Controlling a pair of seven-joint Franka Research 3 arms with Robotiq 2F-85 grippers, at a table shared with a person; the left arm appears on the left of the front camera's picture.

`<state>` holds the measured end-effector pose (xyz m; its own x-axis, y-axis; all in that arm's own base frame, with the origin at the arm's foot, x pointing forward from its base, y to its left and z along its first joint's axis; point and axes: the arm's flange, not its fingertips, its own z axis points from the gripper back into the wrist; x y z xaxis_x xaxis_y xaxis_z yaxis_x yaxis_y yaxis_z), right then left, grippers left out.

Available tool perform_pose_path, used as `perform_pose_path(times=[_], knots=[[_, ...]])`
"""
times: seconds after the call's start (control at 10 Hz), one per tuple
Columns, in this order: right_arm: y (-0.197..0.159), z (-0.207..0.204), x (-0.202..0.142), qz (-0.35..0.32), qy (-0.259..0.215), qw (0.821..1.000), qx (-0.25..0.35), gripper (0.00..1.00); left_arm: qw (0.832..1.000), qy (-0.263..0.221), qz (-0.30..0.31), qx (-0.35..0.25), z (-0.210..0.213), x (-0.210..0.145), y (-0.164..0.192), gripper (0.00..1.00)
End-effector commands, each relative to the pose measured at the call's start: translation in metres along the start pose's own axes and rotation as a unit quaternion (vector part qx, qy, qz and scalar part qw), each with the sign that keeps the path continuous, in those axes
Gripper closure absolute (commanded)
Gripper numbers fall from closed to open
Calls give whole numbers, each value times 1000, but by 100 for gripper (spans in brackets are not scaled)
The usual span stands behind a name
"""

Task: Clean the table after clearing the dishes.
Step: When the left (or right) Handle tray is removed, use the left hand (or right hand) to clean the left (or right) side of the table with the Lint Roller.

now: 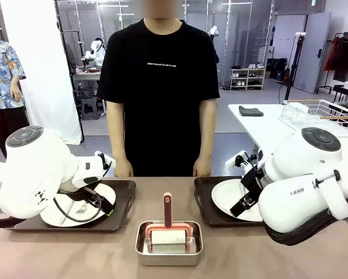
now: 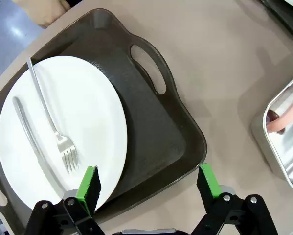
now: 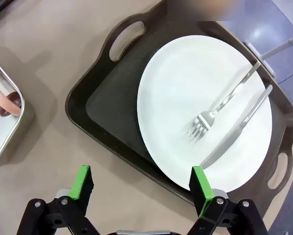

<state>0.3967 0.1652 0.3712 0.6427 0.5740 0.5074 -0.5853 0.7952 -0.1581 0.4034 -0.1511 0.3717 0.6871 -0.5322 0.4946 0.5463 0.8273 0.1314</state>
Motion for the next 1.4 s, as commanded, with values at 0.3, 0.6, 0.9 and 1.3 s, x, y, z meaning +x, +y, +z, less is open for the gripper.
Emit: perform_pose_path(times=[0.3, 0.6, 0.9, 1.3], knots=[[0, 0, 0, 0, 0, 1000, 0, 0, 1000, 0, 0, 0, 0, 0, 0, 0], [0, 0, 0, 0, 0, 1000, 0, 0, 1000, 0, 0, 0, 0, 0, 0, 0], [0, 0, 0, 0, 0, 1000, 0, 0, 1000, 0, 0, 0, 0, 0, 0, 0], [-22, 16, 25, -29, 13, 999, 38, 0, 1000, 5, -4, -19, 5, 15, 8, 0]])
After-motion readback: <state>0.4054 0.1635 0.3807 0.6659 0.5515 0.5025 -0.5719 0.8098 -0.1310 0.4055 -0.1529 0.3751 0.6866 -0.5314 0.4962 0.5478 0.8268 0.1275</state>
